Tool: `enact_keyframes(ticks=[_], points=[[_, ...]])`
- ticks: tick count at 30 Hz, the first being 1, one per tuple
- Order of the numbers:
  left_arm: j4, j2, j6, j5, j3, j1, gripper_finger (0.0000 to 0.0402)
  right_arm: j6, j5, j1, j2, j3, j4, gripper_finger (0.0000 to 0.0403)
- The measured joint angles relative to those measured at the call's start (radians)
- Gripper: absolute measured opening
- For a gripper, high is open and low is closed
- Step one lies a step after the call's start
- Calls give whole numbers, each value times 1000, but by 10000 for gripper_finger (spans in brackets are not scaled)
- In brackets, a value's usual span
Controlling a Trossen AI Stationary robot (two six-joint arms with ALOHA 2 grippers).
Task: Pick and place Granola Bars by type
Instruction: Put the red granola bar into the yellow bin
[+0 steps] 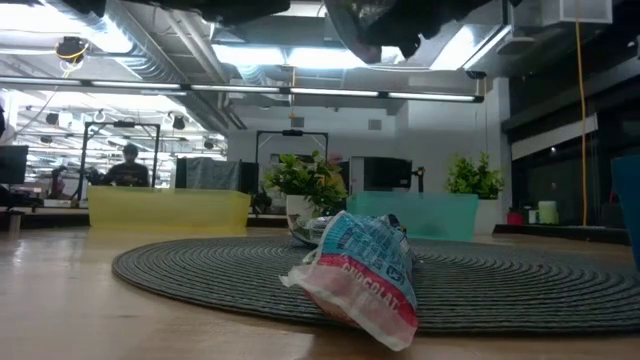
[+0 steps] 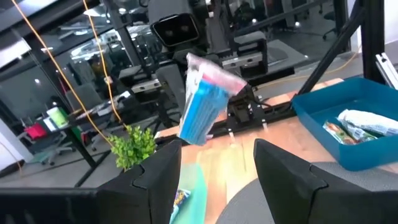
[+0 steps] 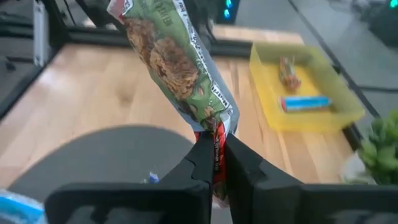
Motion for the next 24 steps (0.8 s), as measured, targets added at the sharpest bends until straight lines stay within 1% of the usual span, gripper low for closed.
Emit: enact_keyframes(ticks=[3, 9, 16, 24], points=[[17, 0, 2, 0, 0, 0, 196, -7, -44, -12, 1, 0, 54, 25], [60, 14, 24, 5, 0, 0, 197, -7, -130, -28, 38, 0, 149, 40], [163, 84, 98, 11, 3, 0, 197, -14, -195, -40, 95, 0, 219, 23], [168, 152, 109, 8, 77, 0, 197, -11, -236, -63, 135, 0, 279, 39]])
